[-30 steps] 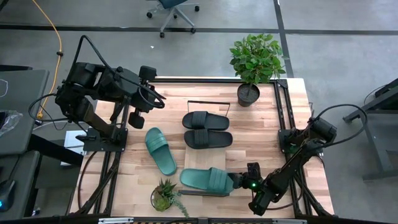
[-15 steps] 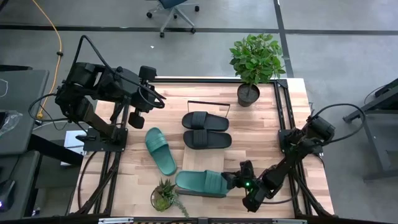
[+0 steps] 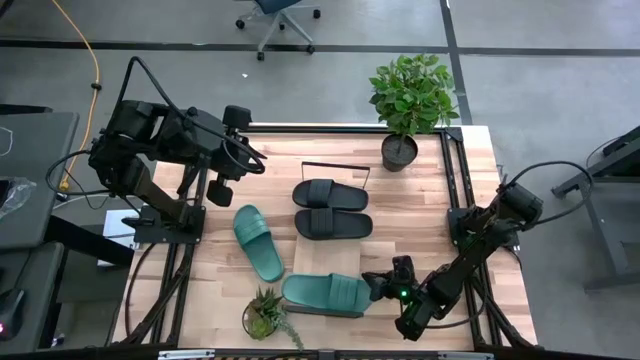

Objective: Pick and place slides into the shelf
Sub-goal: Put the green slides on the shelf

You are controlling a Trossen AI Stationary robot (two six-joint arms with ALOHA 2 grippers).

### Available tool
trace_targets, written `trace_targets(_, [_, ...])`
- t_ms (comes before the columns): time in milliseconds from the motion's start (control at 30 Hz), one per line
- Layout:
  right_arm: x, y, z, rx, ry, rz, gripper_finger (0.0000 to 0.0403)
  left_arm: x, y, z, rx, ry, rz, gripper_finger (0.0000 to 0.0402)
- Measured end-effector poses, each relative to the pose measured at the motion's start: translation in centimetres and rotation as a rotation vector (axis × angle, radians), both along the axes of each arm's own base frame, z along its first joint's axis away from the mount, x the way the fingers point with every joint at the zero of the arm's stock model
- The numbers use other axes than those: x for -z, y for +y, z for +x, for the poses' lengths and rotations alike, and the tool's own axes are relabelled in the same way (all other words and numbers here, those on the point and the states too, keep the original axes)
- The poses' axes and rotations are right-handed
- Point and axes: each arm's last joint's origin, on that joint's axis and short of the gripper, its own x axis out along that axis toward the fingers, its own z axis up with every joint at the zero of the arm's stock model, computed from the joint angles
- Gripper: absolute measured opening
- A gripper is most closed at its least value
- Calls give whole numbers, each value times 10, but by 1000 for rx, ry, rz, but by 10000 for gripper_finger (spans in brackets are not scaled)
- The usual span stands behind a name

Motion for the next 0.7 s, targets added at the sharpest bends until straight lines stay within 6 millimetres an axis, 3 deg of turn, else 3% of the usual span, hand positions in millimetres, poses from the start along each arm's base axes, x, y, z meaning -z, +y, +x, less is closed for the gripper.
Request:
trace_targets(267, [-13, -6, -2, 50, -76, -66, 84, -4, 9, -9, -136, -74, -156, 67])
trace_targets(367, [-23, -12, -5, 35, -56, -113, 84, 4, 16, -13, -153, -45, -216, 67])
trace_targets(533, [-41, -23, -12, 5, -25, -184, 84, 36, 33, -25, -263, 70, -285, 67])
trace_targets(700, [-59, -31, -19, -20, -19, -227, 84, 84, 43, -45, -392, 200, -478, 67])
